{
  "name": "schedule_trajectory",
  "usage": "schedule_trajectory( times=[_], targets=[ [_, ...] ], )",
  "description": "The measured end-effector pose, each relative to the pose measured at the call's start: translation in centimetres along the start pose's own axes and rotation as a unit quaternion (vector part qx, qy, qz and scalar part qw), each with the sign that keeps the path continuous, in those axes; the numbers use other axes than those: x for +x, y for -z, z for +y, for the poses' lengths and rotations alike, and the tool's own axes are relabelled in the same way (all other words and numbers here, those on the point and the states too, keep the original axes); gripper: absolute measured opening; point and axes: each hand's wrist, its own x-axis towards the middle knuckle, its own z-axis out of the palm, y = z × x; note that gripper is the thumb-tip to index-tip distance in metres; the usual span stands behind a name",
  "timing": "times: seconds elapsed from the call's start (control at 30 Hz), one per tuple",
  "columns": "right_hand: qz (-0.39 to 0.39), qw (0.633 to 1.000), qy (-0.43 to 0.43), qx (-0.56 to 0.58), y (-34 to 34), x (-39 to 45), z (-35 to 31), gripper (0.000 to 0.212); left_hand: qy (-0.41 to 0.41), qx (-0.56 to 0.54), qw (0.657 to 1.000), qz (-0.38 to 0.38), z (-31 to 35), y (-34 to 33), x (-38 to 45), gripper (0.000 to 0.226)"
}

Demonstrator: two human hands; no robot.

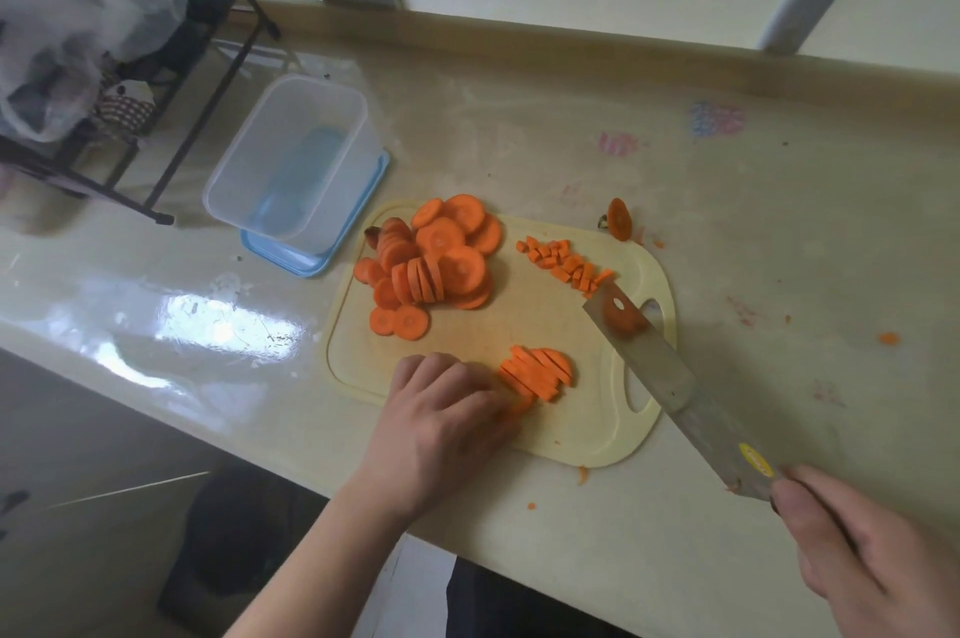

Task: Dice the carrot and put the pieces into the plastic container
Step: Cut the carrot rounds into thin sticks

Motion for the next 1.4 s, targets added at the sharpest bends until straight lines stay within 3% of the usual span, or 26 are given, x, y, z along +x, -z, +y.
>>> schedule_trajectory(
  times=[0.2, 0.3, 0.43, 0.63, 0.8, 0.93, 1.03, 1.2, 1.3, 1.4],
  targets=[
    [0.000, 1.000, 0.004, 0.014, 0.3, 0.3, 0.4, 0.079, -0.008, -0.001, 1.000, -0.004, -0.4, 0.2, 1.0, 0.011],
    [0.006, 1.000, 0.003, 0.015, 0.4, 0.3, 0.6, 0.067, -0.026, -0.002, 0.999, -0.041, -0.7, 0.6, 1.3, 0.021],
    [-0.001, 1.000, -0.010, 0.019, 0.3, 0.3, 0.7, 0.083, -0.032, 0.005, 0.998, -0.053, -1.0, 0.9, 1.7, 0.026],
    [-0.015, 0.999, -0.013, 0.025, 0.1, 0.7, 1.0, 0.081, -0.076, 0.014, 0.994, -0.082, -1.7, 1.2, 2.8, 0.043],
    [-0.005, 0.999, -0.019, 0.030, 0.2, 0.6, 0.7, 0.083, -0.180, 0.039, 0.972, -0.144, -2.9, 1.9, 3.2, 0.037],
    [-0.011, 0.999, -0.026, 0.036, 0.3, 0.4, 0.8, 0.083, -0.172, 0.063, 0.974, -0.130, -2.8, 2.3, 4.4, 0.035],
    [-0.022, 0.998, -0.024, 0.056, 0.3, 0.3, 0.8, 0.082, -0.162, 0.046, 0.979, -0.116, -2.9, 2.4, 4.9, 0.019],
    [-0.019, 0.997, -0.019, 0.066, -0.1, -0.2, 0.5, 0.082, -0.219, 0.010, 0.954, -0.203, -3.0, 2.7, 6.9, 0.047],
    [-0.031, 0.998, -0.010, 0.060, -0.6, -0.1, 0.9, 0.084, -0.267, 0.008, 0.931, -0.249, -2.7, 2.1, 8.2, 0.048],
    [-0.025, 0.998, 0.007, 0.054, -0.8, -0.2, 0.9, 0.064, -0.266, -0.006, 0.928, -0.261, -2.7, 1.7, 8.5, 0.048]
  ],
)
